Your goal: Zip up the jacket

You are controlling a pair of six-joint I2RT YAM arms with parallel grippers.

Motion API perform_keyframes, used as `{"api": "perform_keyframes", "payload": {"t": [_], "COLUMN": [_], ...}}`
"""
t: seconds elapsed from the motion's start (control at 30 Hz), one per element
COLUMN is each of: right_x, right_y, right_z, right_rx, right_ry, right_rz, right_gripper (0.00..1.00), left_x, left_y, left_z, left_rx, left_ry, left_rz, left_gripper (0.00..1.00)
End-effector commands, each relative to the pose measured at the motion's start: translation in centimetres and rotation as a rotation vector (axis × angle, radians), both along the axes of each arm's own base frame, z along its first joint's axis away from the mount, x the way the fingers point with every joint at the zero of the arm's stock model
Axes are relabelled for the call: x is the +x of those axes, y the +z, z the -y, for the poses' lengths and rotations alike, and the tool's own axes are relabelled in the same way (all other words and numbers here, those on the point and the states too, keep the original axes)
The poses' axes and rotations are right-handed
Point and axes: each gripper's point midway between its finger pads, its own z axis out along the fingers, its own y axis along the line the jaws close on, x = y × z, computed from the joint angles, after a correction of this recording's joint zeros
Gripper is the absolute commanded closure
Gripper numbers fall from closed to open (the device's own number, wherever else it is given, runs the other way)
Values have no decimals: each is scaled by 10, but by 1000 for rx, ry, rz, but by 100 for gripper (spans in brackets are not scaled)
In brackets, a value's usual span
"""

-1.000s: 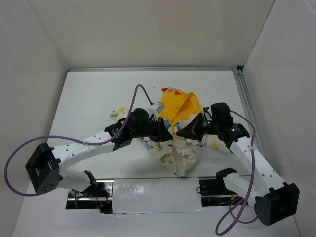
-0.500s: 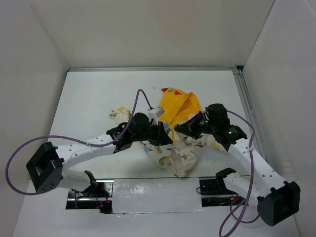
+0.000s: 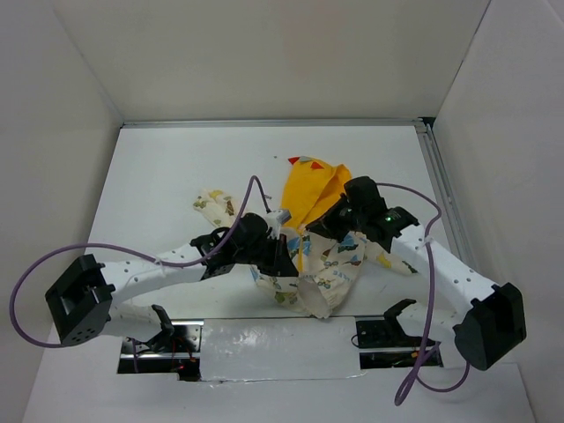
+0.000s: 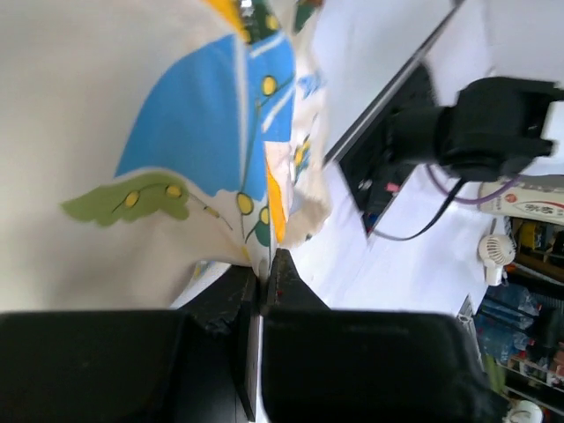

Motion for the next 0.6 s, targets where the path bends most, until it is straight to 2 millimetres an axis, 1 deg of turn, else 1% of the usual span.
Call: {"api": "perform_keyframes", "payload": {"t": [0.0,0.03,0.07,0.1,0.13,0.17,0.2,0.23,0.27,0.3,0.33,0.37,0.4,0.43,0.47,0.5,0.53,0.57], "right_x": [46,47,48,55,63,71,77,83,102,111,120,138,148,163,175,184,199,207], "right_y": [28,26,30,28,35,49,56,49,74,76,77,77,73,58,69,65,63,64], "right_z": [19,25,29,43,50,54,59,65,69,71,76,76,78,82,82,85,82,86], "right_rx": [-46,-59,-65,-124,-147,-161,-187,-223,-234,-253,-273,-296,-312,-345,-332,-346,-355,-353], "right_ry": [-174,-210,-229,-292,-329,-358,-376,-397,-453,-471,-497,-523,-535,-552,-571,-585,-591,-580], "right_rz": [235,242,266,276,302,325,348,340,385,387,387,381,367,337,349,342,333,329], "right_gripper": [100,100,100,100,100,100,100,100,100,100,100,100,100,100,100,100,100,100], "left_x": [-74,-74,-76,-82,-83,-89,-94,-98,-102,-105,-106,-110,-113,-115,-117,-120,-122,-123], "left_y": [-34,-35,-27,-20,-22,-17,-21,-25,-29,-32,-35,-38,-40,-43,-45,-47,-49,-50], "left_z": [-42,-43,-43,-42,-43,-45,-48,-54,-59,-63,-65,-67,-69,-70,-70,-71,-71,-70], "left_rx": [200,193,159,116,118,103,111,131,140,146,150,148,148,151,147,148,150,144], "left_ry": [-110,-116,-140,-179,-188,-206,-221,-220,-223,-227,-227,-241,-249,-256,-267,-279,-287,-289], "left_rz": [-266,-249,-224,-215,-209,-210,-218,-235,-242,-247,-253,-263,-272,-279,-285,-296,-306,-315], "left_gripper": [100,100,100,100,100,100,100,100,100,100,100,100,100,100,100,100,100,100]}}
